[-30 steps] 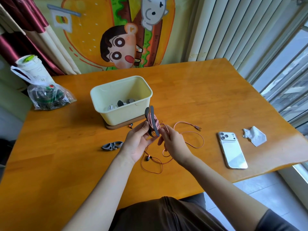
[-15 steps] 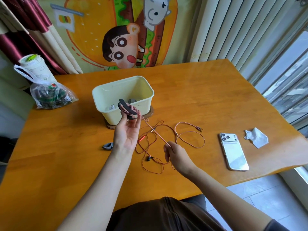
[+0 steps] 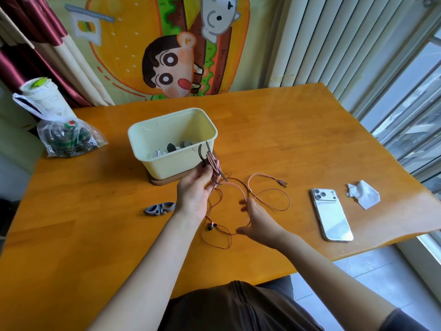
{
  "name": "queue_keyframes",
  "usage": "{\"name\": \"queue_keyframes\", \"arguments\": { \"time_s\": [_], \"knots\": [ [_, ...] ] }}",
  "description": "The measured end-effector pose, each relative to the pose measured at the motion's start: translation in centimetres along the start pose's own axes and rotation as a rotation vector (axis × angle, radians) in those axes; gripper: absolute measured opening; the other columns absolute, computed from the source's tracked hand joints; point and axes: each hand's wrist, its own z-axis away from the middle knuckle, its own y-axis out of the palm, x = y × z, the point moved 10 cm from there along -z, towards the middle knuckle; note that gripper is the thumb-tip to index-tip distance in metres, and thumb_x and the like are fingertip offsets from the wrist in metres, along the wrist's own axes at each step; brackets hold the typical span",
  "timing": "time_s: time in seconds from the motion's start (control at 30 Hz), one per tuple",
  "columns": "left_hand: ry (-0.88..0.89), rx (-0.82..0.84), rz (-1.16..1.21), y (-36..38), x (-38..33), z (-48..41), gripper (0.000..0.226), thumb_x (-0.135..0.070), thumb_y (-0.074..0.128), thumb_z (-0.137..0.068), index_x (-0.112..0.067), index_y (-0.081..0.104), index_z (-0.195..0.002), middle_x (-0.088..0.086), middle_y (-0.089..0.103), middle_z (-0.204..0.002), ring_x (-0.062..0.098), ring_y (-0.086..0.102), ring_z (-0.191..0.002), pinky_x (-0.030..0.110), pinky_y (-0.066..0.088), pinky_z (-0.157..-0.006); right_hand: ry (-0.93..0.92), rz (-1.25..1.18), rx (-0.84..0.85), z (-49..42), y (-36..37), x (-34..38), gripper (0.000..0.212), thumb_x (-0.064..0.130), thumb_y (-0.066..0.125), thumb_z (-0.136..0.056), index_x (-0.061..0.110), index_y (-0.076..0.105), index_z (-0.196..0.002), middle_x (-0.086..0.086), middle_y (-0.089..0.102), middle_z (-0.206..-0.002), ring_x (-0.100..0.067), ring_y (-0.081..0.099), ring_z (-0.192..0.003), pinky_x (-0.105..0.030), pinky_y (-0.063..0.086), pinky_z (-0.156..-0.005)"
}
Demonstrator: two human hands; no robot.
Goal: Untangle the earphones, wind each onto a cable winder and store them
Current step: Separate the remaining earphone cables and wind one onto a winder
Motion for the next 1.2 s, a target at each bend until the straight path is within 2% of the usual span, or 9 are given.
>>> {"name": "queue_keyframes", "arguments": {
  "time_s": [0.1,0.23,0.3,0.4,0.57,0.77,1.0,1.1,1.2],
  "knots": [
    [0.025,-0.027,-0.054,-0.1,0.0,0.1,0.032,0.001,0.052,-0.093,-0.002,0.058,-0.124,0.011,0.063,-0.123,0.019,0.061,-0.107,0.033,0.05,-0.09,-0.146,-0.048,-0.118,0.5,-2.4,4.4,0.099,0.019,0.078,-0.075,0.008,0.012,-0.148,-0.008,0.025,-0.15,-0.022,0.023,-0.139,-0.027,0.024,-0.111],
    [0.037,-0.032,-0.082,-0.2,-0.2,0.3,0.033,-0.002,0.054,-0.093,-0.003,0.06,-0.125,0.011,0.064,-0.122,0.02,0.059,-0.108,0.033,0.049,-0.089,-0.274,0.025,-0.436,1.3,-5.3,7.8,0.103,0.006,0.073,-0.076,0.006,0.001,-0.149,-0.011,0.008,-0.157,-0.024,0.004,-0.146,-0.034,0.009,-0.119],
    [0.037,-0.04,-0.067,-0.4,-0.2,0.3,0.033,-0.002,0.054,-0.093,-0.003,0.06,-0.125,0.01,0.064,-0.122,0.018,0.061,-0.106,0.032,0.049,-0.09,-0.289,-0.008,-0.622,2.3,-6.7,8.1,0.096,-0.004,0.067,-0.076,0.005,0.004,-0.149,-0.015,0.014,-0.155,-0.026,0.009,-0.145,-0.033,0.011,-0.119],
    [0.03,-0.061,-0.033,-0.8,-0.2,0.4,0.032,-0.001,0.054,-0.093,-0.003,0.061,-0.124,0.008,0.066,-0.119,0.015,0.063,-0.104,0.031,0.051,-0.091,-0.449,-0.143,-0.775,4.4,-8.2,9.4,0.075,-0.02,0.05,-0.074,0.005,0.03,-0.142,-0.014,0.038,-0.138,-0.024,0.04,-0.128,-0.023,0.035,-0.104],
    [0.026,-0.036,-0.033,-0.1,0.2,0.8,0.027,-0.004,0.052,-0.095,-0.009,0.062,-0.119,0.006,0.067,-0.113,0.017,0.062,-0.101,0.031,0.05,-0.087,-0.311,-0.449,-0.491,2.0,-7.0,8.3,0.044,-0.007,0.033,-0.091,0.01,0.044,-0.13,-0.007,0.056,-0.123,-0.014,0.055,-0.11,-0.021,0.046,-0.088],
    [-0.006,-0.078,0.125,-0.7,0.3,0.8,0.028,-0.005,0.05,-0.096,-0.004,0.058,-0.122,0.012,0.065,-0.118,0.023,0.06,-0.109,0.028,0.054,-0.077,-0.218,-0.624,-0.338,0.8,-5.0,7.3,0.031,0.016,0.044,-0.099,0.015,0.043,-0.13,0.005,0.063,-0.102,-0.011,0.061,-0.094,-0.032,0.052,-0.085],
    [0.048,-0.068,0.124,-0.2,-0.5,1.0,0.024,-0.004,0.051,-0.095,-0.006,0.061,-0.117,0.008,0.067,-0.114,0.021,0.061,-0.108,0.027,0.054,-0.082,-0.194,-0.573,-0.441,0.8,-4.3,7.3,0.007,0.022,0.054,-0.095,0.015,0.054,-0.096,0.008,0.047,-0.062,-0.002,0.04,-0.049,-0.015,0.031,-0.047],
    [0.098,-0.084,0.06,-0.7,-1.1,0.6,0.022,-0.001,0.053,-0.094,-0.013,0.065,-0.107,-0.001,0.07,-0.101,0.017,0.063,-0.101,0.031,0.053,-0.085,-0.217,-0.435,-0.447,1.2,-3.9,7.5,0.014,0.022,0.049,-0.097,0.014,0.06,-0.092,0.002,0.054,-0.067,-0.006,0.039,-0.051,-0.017,0.029,-0.047],
    [0.223,-0.129,-0.203,-2.2,-1.7,0.6,0.024,-0.006,0.063,-0.09,-0.019,0.068,-0.109,-0.004,0.071,-0.104,0.017,0.064,-0.105,0.035,0.053,-0.091,-0.218,-0.244,-0.432,1.2,-4.3,8.0,0.022,0.022,0.044,-0.098,0.011,0.064,-0.095,0.002,0.054,-0.085,-0.011,0.047,-0.075,-0.022,0.032,-0.063]
  ]
}}
